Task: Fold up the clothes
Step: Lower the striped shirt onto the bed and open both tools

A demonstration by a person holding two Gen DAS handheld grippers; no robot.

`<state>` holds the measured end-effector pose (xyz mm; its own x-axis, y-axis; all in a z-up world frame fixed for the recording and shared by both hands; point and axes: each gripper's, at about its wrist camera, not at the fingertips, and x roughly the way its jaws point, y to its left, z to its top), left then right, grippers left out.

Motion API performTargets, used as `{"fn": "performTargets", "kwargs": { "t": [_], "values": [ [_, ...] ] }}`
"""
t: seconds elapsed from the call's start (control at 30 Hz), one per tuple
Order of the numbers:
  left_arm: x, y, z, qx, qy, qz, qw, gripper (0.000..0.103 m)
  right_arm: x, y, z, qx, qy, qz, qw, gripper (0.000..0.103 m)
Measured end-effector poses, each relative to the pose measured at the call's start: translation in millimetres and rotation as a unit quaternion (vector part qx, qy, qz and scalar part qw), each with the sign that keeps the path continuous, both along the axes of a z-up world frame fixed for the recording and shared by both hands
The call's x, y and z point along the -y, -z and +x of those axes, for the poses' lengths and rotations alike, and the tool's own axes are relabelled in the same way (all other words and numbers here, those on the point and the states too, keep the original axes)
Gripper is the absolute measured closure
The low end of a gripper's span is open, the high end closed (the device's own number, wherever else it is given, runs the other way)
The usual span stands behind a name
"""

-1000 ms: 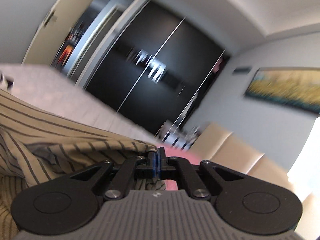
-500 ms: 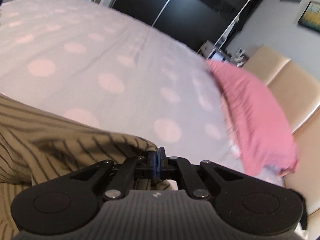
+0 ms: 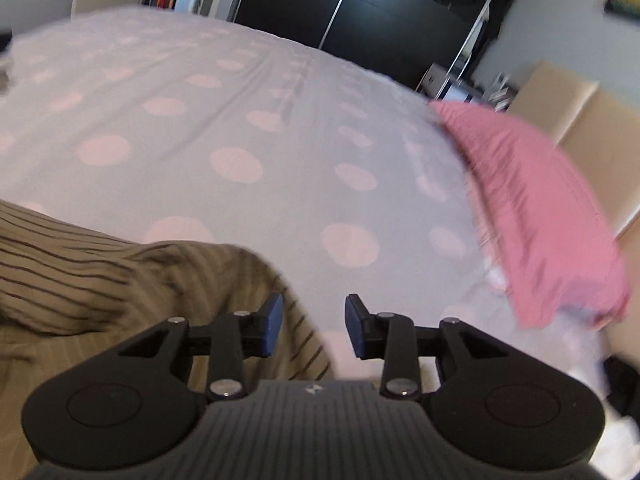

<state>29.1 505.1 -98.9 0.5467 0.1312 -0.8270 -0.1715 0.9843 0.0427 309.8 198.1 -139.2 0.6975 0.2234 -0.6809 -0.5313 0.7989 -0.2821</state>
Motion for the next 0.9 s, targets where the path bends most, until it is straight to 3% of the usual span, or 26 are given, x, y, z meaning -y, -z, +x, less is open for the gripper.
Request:
{"fn": "performTargets", "kwargs": {
  "t": [0.1, 0.3, 0.4, 0.53, 0.57, 0.6, 0.63, 0.7, 0.9],
  "values": [
    [19.2, 1.1, 5.8, 0.004, 0.018, -0.045, 0.9988, 0.055, 10.5, 0.6, -15.6, -0.045, -0.004, 0.043, 0.998, 0.064],
    [54.1, 13.0, 18.0, -0.004, 0.019, -0.110, 0.9938, 0.052, 6.6, 15.6, -49.1, -0.093, -0.037, 0.078, 0.992, 0.048],
    [70.3, 22.6, 31.1, -0.016, 0.010, -0.114, 0.9933, 0.049, 1.7, 20.3, -52.0, -0.097, -0.034, 0.091, 0.991, 0.036],
    [78.3, 44.4, 51.7, -0.056, -0.021, -0.113, 0.9918, 0.047, -1.8, 25.8, -44.3, -0.115, -0.022, 0.117, 0.986, 0.036],
    [76.7, 49.7, 55.1, -0.063, -0.031, -0.117, 0.9906, 0.055, -4.0, 28.2, -41.6, -0.119, -0.021, 0.118, 0.986, 0.038],
    [72.4, 54.0, 57.7, -0.068, -0.042, -0.130, 0.9883, 0.072, -6.3, 30.7, -38.6, -0.125, -0.020, 0.119, 0.985, 0.049],
    [68.1, 58.3, 60.3, -0.073, -0.053, -0.142, 0.9857, 0.080, -8.2, 32.7, -35.3, -0.134, -0.019, 0.122, 0.983, 0.074],
    [59.3, 59.8, 63.8, -0.073, -0.069, -0.153, 0.9832, 0.099, -10.9, 32.3, -29.6, -0.145, -0.017, 0.135, 0.980, 0.098],
    [36.2, 25.1, 80.6, -0.019, -0.075, -0.125, 0.9891, 0.102, -27.1, 2.9, -9.6, -0.120, -0.016, 0.176, 0.977, 0.101]
  ]
}}
